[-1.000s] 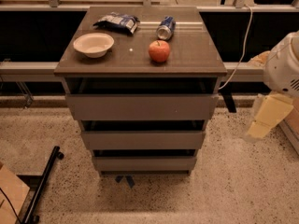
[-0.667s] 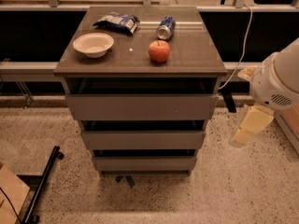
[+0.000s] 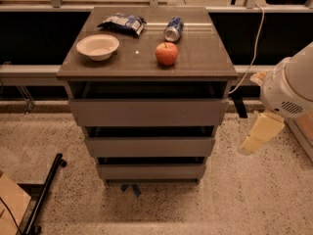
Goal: Open bottom drawer
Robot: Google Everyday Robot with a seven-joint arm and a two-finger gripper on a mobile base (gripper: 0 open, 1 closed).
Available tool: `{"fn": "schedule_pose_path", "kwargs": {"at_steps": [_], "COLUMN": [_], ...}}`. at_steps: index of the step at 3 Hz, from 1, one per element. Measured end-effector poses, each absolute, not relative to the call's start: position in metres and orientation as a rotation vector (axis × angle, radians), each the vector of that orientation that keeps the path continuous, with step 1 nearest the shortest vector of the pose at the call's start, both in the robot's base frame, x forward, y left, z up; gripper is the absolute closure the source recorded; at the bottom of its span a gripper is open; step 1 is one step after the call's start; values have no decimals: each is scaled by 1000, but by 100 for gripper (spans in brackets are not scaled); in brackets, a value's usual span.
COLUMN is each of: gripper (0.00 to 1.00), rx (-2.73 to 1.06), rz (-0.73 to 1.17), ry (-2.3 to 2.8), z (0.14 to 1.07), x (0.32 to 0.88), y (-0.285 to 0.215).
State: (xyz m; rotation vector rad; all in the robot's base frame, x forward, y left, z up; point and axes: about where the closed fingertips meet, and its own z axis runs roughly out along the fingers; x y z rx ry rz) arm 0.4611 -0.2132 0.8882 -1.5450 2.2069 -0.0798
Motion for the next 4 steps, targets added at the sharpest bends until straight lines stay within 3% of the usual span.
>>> {"fn": "schedule_pose_path", "kwargs": {"at_steps": [3, 4], "gripper": [0, 0], "rx": [-1510, -1504], "rz": [-143, -153], "ry": [2193, 2184], "z": [733, 736], "x": [498, 500], "y": [-164, -165]}}
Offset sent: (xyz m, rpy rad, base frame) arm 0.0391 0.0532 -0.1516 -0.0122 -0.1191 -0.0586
